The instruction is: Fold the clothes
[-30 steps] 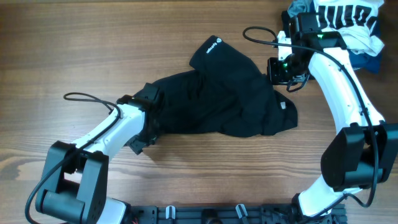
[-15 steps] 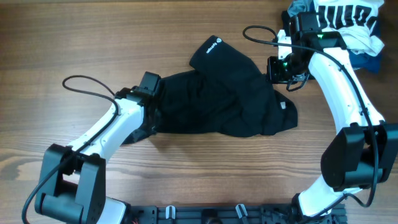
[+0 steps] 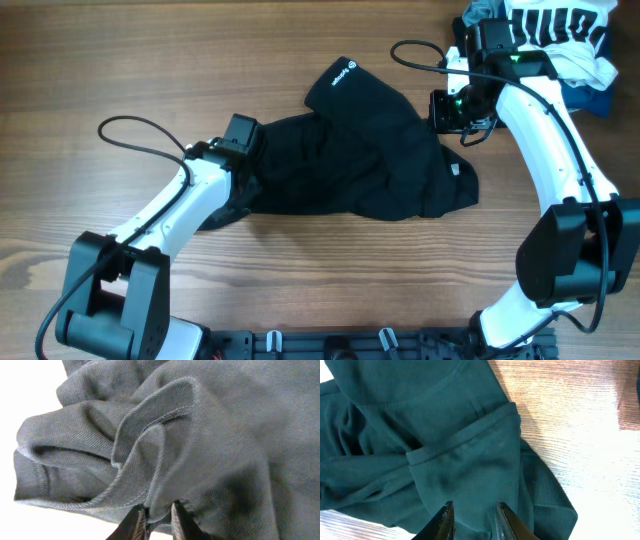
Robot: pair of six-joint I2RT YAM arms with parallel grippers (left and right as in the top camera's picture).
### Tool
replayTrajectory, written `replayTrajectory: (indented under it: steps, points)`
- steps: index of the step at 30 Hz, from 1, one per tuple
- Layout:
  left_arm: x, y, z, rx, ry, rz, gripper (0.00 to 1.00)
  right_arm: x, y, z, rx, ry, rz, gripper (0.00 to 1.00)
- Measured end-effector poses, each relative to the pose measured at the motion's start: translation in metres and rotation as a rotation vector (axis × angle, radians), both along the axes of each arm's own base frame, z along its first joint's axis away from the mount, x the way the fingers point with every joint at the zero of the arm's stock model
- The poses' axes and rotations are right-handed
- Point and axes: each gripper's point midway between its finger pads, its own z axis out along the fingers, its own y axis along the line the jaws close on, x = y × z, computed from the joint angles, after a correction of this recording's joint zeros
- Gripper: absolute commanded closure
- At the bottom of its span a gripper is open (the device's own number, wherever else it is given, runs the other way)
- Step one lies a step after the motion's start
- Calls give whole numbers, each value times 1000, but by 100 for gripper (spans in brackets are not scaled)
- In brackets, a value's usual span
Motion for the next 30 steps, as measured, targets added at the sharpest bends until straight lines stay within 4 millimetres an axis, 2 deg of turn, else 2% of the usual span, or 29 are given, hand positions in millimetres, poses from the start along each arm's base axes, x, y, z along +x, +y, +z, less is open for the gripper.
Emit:
replayTrajectory:
  steps: [3, 5, 6, 10, 11, 12, 16, 18, 19, 21, 22, 24, 25, 27, 28, 30]
  points:
    - [-4, 2, -12, -1, -8, 2, 84, 0, 0, 0, 0, 0, 0, 72]
    - [-6, 3, -19, -2, -16, 2, 63, 0, 0, 0, 0, 0, 0, 72]
    - [-4, 3, -19, 0, -29, 4, 63, 0, 0, 0, 0, 0, 0, 72]
    - [0, 6, -18, 18, -48, 6, 78, 0, 0, 0, 0, 0, 0, 71]
    - [0, 7, -18, 25, -51, 7, 84, 0, 0, 0, 0, 0, 0, 71]
    - [1, 8, -18, 33, -54, 7, 96, 0, 0, 0, 0, 0, 0, 71]
    - [5, 11, -16, 49, -73, 10, 96, 1, 0, 0, 0, -3, 0, 71]
    - [0, 14, -13, 70, -45, 1, 96, 1, 0, 0, 0, -4, 0, 73]
    - [-1, 16, -3, 86, -28, -14, 96, 1, 0, 0, 0, -4, 3, 75]
    - [14, 12, 34, 81, -81, -39, 96, 0, 0, 0, -1, 1, 4, 78]
    - [27, 9, 59, 66, -148, -45, 96, -1, 0, 0, -1, 2, 3, 81]
    - [46, 3, 126, 24, -332, -65, 96, -2, 0, 0, 2, 6, 4, 88]
    - [47, 3, 144, 15, -381, -72, 96, -2, 2, 0, 13, 8, 10, 89]
    - [43, 7, 171, 8, -457, -82, 96, -3, 8, 1, 45, 12, 17, 89]
    - [41, 11, 178, 8, -475, -80, 96, -5, 10, 1, 55, 20, 19, 88]
    - [34, 30, 188, 21, -493, -39, 96, -12, 12, 1, 71, 47, 22, 78]
